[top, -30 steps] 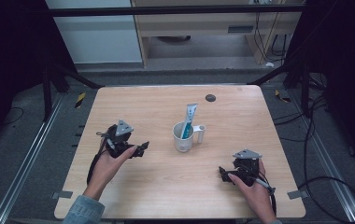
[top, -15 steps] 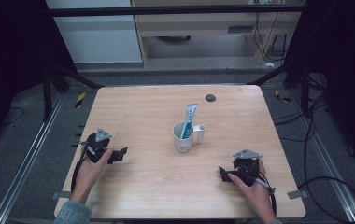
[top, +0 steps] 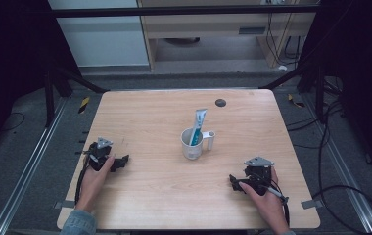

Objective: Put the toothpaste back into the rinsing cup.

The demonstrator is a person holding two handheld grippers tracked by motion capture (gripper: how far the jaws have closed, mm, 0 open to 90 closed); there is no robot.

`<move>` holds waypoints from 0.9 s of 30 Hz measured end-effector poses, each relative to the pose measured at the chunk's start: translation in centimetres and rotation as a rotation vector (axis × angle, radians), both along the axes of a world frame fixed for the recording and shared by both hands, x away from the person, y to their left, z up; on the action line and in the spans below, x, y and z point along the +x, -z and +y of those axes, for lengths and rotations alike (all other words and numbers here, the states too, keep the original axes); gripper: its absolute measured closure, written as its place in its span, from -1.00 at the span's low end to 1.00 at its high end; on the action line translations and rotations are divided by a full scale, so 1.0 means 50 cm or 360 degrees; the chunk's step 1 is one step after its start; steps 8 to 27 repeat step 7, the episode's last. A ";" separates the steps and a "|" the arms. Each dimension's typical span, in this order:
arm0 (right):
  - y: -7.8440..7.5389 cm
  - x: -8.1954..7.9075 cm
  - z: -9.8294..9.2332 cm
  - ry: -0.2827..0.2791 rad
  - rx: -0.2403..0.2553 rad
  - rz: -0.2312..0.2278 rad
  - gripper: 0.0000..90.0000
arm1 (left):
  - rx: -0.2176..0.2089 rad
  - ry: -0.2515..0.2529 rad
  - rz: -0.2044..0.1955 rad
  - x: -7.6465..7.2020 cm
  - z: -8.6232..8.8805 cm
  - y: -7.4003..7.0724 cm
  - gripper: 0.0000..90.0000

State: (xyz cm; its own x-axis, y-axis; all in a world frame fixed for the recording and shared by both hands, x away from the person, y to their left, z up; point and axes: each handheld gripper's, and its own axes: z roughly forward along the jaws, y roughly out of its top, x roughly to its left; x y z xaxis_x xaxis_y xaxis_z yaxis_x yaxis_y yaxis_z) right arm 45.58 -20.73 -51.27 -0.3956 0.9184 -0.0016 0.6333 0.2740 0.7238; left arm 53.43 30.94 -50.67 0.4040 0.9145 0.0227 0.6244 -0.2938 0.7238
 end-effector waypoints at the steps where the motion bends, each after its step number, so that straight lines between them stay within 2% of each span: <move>1: 0.000 0.000 0.000 -0.0001 -0.0001 -0.0001 -0.99 | 0.0004 0.0005 0.0004 0.000 -0.001 0.000 -0.89; 3: 0.000 0.000 0.000 -0.0002 -0.0001 -0.0001 -0.99 | 0.0009 0.0009 0.0010 0.001 -0.001 0.000 -0.96; 4: 0.000 0.000 0.000 0.0000 0.0001 0.0000 -0.99 | 0.0008 -0.0020 0.0025 0.002 -0.001 0.001 -1.00; 27: 0.000 0.000 0.000 -0.0001 0.0000 -0.0001 -0.99 | 0.0008 -0.0036 0.0030 0.002 -0.002 0.001 -1.00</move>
